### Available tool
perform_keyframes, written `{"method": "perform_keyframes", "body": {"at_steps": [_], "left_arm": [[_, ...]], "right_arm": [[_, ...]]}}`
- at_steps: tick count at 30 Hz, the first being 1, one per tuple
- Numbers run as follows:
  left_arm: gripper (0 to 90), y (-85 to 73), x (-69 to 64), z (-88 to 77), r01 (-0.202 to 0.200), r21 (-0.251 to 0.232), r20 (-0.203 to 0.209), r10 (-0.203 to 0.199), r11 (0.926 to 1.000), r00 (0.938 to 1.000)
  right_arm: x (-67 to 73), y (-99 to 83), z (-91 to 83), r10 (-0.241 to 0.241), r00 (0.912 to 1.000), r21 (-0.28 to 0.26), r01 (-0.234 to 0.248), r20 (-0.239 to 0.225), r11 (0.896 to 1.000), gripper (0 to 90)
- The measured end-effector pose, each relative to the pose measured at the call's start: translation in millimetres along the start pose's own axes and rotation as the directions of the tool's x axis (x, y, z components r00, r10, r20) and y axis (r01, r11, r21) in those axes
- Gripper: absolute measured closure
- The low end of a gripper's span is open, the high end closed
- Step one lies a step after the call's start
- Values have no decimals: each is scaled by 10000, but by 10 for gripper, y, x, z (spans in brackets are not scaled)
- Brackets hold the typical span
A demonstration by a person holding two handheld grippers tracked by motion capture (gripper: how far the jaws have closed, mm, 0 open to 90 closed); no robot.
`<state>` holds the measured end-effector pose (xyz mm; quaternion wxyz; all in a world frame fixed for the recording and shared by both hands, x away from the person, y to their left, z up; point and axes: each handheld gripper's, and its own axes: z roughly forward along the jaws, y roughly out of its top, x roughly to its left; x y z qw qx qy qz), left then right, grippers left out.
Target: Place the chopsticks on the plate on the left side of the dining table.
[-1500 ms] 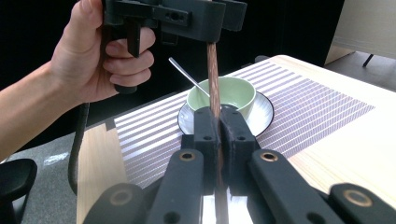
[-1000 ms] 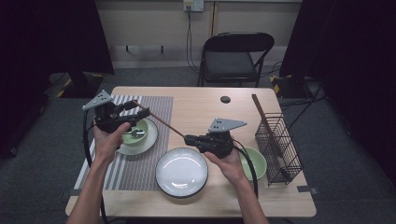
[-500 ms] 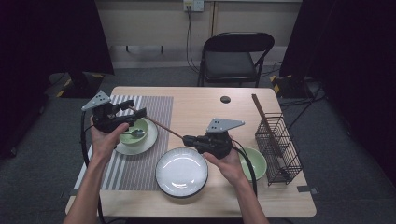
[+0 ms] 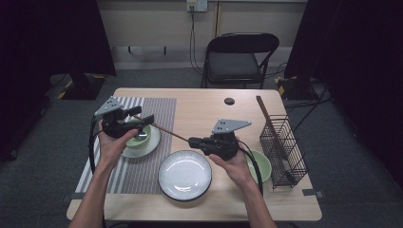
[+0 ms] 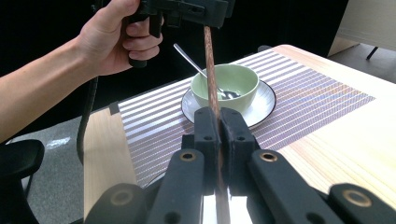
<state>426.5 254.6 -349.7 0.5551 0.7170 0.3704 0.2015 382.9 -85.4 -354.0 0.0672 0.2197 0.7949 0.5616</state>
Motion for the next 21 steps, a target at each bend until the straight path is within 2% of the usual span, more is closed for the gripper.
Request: {"method": "perform_keyframes", "body": {"at_steps": [8, 10, 12, 17, 19, 20, 21], "left_arm": [[301, -89, 10, 29, 13, 266, 47, -14, 9996, 10000], [301, -89, 11, 24, 87, 174, 0, -87, 9998, 10000], [297, -72, -3, 0, 237, -55, 151, -236, 9997, 9996], [288, -16, -101, -36, -76, -366, 606, 98, 9993, 9981], [283, -13, -142, -28, -378, -353, 940, 410, 9987, 9947], [280, -16, -161, -20, -406, -317, 982, 435, 9987, 9942], [273, -20, -176, -4, -623, -251, 1084, 647, 9977, 9920]], "right_arm": [[-3, 6, -18, 137, 9999, 32, -137, 25, 9999, 862], [-6, 4, -16, 129, 9999, 71, -129, 30, 9999, 862], [-20, 1, -14, 167, 9998, 97, -168, 93, 9998, 862], [-48, -4, -2, 289, 9994, 123, -291, 191, 9995, 862], [-52, -5, 4, 301, 9992, 151, -305, 250, 9994, 862], [-52, -4, 7, 298, 9992, 163, -302, 249, 9994, 862], [-50, -3, 7, 295, 9993, 162, -300, 248, 9994, 862]]}}
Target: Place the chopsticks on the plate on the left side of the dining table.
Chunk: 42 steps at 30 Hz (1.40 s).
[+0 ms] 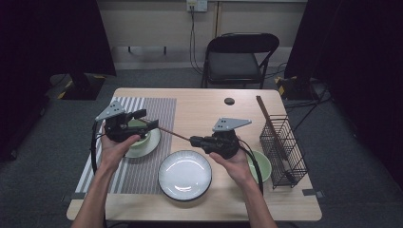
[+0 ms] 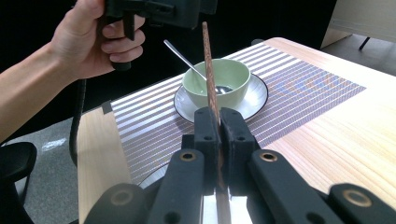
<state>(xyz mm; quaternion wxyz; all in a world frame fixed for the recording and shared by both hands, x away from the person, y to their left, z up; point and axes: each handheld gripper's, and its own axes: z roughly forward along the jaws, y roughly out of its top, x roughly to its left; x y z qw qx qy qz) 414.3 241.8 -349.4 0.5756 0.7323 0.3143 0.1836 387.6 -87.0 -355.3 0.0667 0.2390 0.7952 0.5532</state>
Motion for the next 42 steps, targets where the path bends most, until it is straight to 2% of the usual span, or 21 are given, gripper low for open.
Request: {"method": "perform_keyframes", "body": {"at_steps": [4, 9, 13, 17, 21, 23, 27, 31, 35, 42], "left_arm": [[235, -39, -58, 72, -370, 257, 499, 357, 9990, 9981], [205, -98, -102, 160, -787, 615, 418, 762, 9950, 9962], [207, -119, -131, 204, -1198, 974, 467, 1157, 9880, 9922], [210, -151, -149, 228, -1318, 1082, 524, 1267, 9854, 9906], [224, -216, -152, 251, -1599, 1165, 677, 1528, 9802, 9859], [233, -259, -138, 270, -1535, 1193, 699, 1459, 9809, 9868], [288, -309, -129, 302, -1673, 1538, 483, 1617, 9738, 9857], [366, -338, -112, 311, -1740, 1596, 456, 1688, 9717, 9846], [415, -366, -108, 322, -1687, 1511, 412, 1643, 9740, 9855], [553, -422, -108, 362, -1730, 1755, 661, 1637, 9692, 9843]], "right_arm": [[7, 8, -17, -39, 10000, -22, 39, 23, 10000, 862], [-4, 9, -33, 16, 9999, -95, -15, 147, 10000, 862], [-2, 8, -42, 127, 9997, 51, -129, 228, 9999, 863], [1, 22, -64, 146, 9995, 156, -151, 293, 9998, 862], [9, 71, -100, 102, 9995, 170, -107, 290, 9998, 862], [27, 90, -110, 58, 9996, 228, -64, 276, 9997, 862], [56, 107, -104, -32, 9995, 421, 19, 308, 9991, 863], [56, 125, -106, 11, 9994, 524, -30, 344, 9986, 862], [62, 156, -122, -87, 9992, 416, 70, 392, 9991, 862], [56, 271, -142, -181, 9989, 250, 170, 442, 9995, 861]]}}
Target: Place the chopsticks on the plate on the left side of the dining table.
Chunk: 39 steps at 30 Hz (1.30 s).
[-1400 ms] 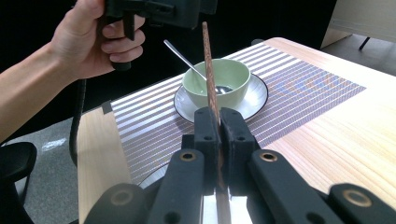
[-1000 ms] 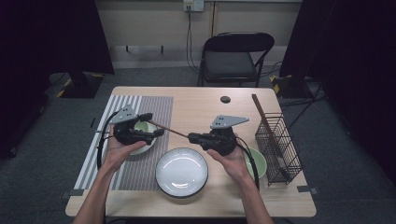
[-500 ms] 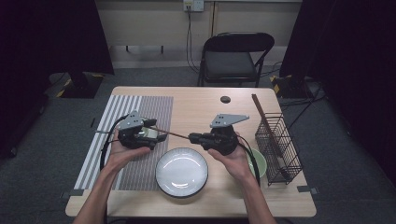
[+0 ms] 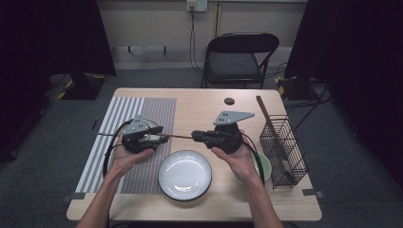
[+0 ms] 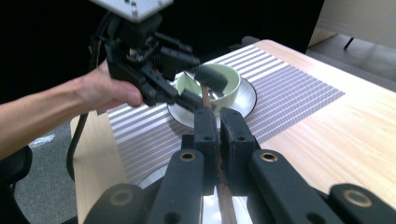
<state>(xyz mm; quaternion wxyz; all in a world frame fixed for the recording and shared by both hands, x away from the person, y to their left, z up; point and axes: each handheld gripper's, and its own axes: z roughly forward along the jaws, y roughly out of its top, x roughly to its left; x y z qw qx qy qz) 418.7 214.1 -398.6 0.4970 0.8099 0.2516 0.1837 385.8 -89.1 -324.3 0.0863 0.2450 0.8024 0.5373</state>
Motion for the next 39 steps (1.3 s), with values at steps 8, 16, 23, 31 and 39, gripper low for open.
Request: {"method": "perform_keyframes", "body": {"at_steps": [8, 16, 23, 31, 39], "left_arm": [[690, -4, -82, 89, -56, 282, 612, 39, 9996, 9981], [758, -19, -200, 130, 151, 163, 1326, -172, 9998, 9910], [814, -11, -377, 179, 40, 31, 1947, -45, 10000, 9809], [852, 58, -565, 187, 286, -462, 2660, -153, 9985, 9639], [852, 70, -688, 183, 739, -827, 2917, -467, 9938, 9554]], "right_arm": [[-25, 251, -4, -44, 10000, -689, 41, -39, 9976, 865], [-59, 428, 0, -28, 9999, -1048, 11, -157, 9945, 860], [-78, 564, 38, -164, 9992, -1303, 113, -377, 9914, 816], [-103, 692, 34, -293, 9979, -1791, 184, -582, 9836, 711], [-103, 595, 96, -81, 9983, -1876, -30, -582, 9822, 540]]}}
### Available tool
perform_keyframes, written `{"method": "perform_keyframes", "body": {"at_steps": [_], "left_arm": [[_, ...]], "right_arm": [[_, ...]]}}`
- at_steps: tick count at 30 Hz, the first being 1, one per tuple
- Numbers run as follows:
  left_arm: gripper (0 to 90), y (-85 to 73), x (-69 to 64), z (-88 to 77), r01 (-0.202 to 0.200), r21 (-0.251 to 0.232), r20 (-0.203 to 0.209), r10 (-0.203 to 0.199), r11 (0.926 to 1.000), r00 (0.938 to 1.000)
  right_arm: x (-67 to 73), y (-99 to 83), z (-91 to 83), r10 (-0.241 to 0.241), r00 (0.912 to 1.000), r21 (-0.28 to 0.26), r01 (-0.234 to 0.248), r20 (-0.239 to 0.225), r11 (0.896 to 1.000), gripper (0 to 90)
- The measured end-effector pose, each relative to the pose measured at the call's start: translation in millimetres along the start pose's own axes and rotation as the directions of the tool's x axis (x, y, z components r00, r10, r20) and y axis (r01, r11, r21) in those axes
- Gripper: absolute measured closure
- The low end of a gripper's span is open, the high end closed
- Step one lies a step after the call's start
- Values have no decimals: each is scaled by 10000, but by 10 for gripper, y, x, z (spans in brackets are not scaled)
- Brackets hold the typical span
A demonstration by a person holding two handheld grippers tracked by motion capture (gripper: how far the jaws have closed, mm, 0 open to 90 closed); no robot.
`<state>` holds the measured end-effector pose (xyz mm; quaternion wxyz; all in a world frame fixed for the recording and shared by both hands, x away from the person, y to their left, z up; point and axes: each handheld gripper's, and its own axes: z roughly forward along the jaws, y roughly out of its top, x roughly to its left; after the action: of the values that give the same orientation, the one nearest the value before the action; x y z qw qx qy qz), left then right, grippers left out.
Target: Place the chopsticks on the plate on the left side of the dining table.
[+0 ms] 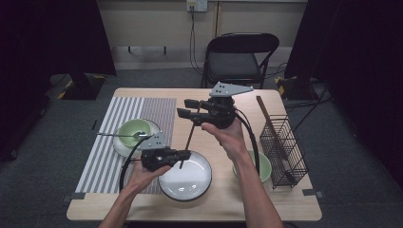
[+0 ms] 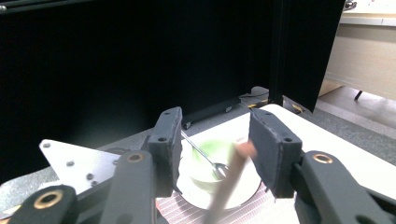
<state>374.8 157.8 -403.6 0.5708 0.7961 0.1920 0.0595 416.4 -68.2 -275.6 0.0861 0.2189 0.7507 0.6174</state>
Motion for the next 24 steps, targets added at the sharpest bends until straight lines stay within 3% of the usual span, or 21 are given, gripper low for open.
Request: {"method": "perform_keyframes", "body": {"at_steps": [7, 11, 14, 24], "left_arm": [[851, 30, 79, -61, 386, -450, -155, -393, 9982, 9991], [851, 46, 120, -118, 741, -922, -179, -760, 9930, 9969], [851, 83, 144, -142, 857, -962, -257, -885, 9917, 9957], [849, 144, 135, -149, 640, -1084, -273, -673, 9920, 9974]], "right_arm": [[24, -155, 3, 244, 9996, -40, -244, -138, 9997, 583], [48, -244, 11, 300, 9994, -56, -301, -179, 9995, 630], [61, -304, 34, 378, 9990, -50, -379, -237, 9993, 668], [123, -391, 145, 229, 9982, 28, -228, -552, 9997, 848]]}}
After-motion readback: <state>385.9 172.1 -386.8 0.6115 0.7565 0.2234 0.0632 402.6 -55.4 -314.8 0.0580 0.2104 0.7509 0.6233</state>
